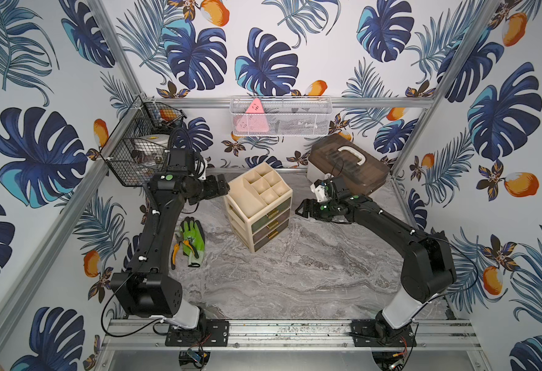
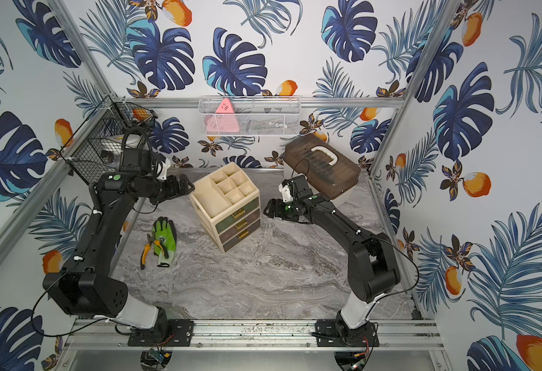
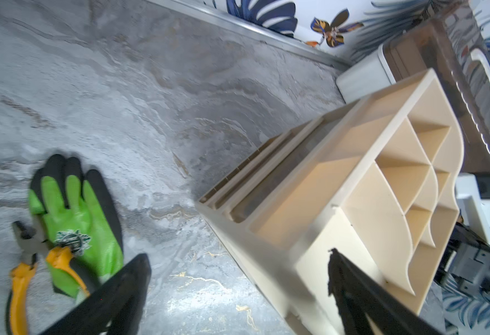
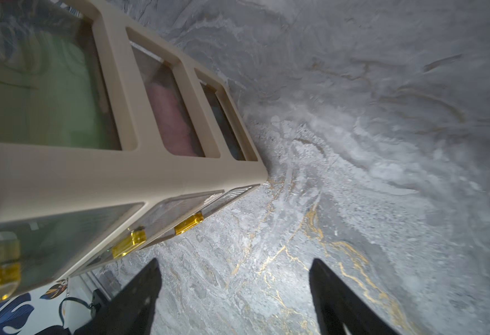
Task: Sort the rolls of trash bags by color and place them into the drawer
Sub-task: Adjust the storage box at the center of the board, then reset both arms
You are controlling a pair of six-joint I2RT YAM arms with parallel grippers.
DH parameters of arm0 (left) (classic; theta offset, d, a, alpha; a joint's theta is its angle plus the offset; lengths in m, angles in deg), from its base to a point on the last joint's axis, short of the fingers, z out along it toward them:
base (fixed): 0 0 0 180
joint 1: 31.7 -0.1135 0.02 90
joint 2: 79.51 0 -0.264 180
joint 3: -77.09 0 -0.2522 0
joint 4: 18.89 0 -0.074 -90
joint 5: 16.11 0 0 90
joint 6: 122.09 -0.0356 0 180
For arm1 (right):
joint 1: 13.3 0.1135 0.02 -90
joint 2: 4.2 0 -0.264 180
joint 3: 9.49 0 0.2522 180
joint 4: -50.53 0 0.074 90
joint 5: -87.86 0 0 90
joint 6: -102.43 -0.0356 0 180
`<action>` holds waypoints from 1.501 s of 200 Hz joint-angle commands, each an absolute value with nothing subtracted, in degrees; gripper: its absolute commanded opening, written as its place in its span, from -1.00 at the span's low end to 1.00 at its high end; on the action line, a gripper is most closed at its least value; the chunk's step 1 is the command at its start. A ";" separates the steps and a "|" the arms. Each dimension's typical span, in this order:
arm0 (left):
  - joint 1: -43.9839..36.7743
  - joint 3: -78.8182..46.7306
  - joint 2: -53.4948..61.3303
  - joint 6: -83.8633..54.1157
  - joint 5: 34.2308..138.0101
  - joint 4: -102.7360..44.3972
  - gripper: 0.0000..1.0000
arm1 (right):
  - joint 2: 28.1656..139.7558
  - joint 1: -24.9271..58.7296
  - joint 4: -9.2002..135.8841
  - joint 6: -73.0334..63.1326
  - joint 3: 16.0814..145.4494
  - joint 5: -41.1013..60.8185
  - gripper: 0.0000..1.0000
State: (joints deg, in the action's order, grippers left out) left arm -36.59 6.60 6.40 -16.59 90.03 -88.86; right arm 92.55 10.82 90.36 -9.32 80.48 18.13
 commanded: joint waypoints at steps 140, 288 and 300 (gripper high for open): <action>-37.97 -52.95 -25.18 -16.46 67.33 -5.91 0.98 | 69.43 5.83 67.61 -7.24 61.48 -0.85 1.00; -37.98 -70.55 -10.10 -25.00 56.24 5.71 0.98 | 72.30 4.99 31.04 12.47 31.09 -34.28 1.00; -37.87 -72.00 -7.99 -25.38 56.68 10.53 0.98 | 74.54 4.55 29.77 11.91 30.47 -34.65 1.00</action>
